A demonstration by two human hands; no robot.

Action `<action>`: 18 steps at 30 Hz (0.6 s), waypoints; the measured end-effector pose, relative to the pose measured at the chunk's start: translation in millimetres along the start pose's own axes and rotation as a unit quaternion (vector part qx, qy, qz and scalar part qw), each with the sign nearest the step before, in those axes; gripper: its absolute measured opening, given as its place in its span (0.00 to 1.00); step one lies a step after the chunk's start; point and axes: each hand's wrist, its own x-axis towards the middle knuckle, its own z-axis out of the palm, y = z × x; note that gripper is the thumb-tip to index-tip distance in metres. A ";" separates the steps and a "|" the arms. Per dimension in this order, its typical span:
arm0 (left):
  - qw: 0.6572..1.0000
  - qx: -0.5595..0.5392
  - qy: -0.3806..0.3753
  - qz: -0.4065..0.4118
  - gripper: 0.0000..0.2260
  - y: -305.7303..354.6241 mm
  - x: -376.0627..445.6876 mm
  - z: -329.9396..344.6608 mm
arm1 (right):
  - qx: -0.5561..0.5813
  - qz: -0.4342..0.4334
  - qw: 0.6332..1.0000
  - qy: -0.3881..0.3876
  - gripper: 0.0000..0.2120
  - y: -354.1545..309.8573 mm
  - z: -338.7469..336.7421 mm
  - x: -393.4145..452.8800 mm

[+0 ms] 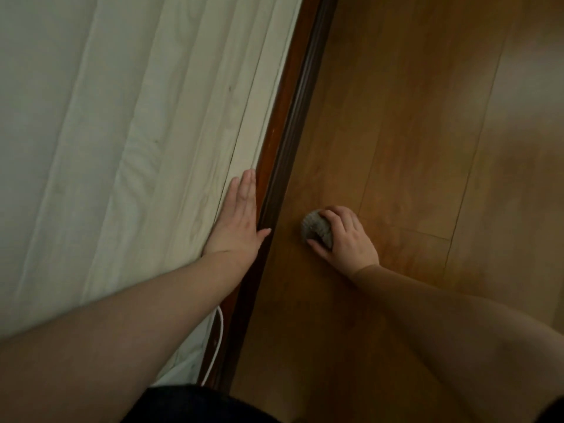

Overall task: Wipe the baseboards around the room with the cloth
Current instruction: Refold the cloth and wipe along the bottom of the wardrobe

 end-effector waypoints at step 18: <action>0.982 0.083 -0.095 0.143 0.36 -32.2 5.7 -34.5 | -0.057 0.073 0.986 -0.138 0.25 -25.6 -27.8 13.9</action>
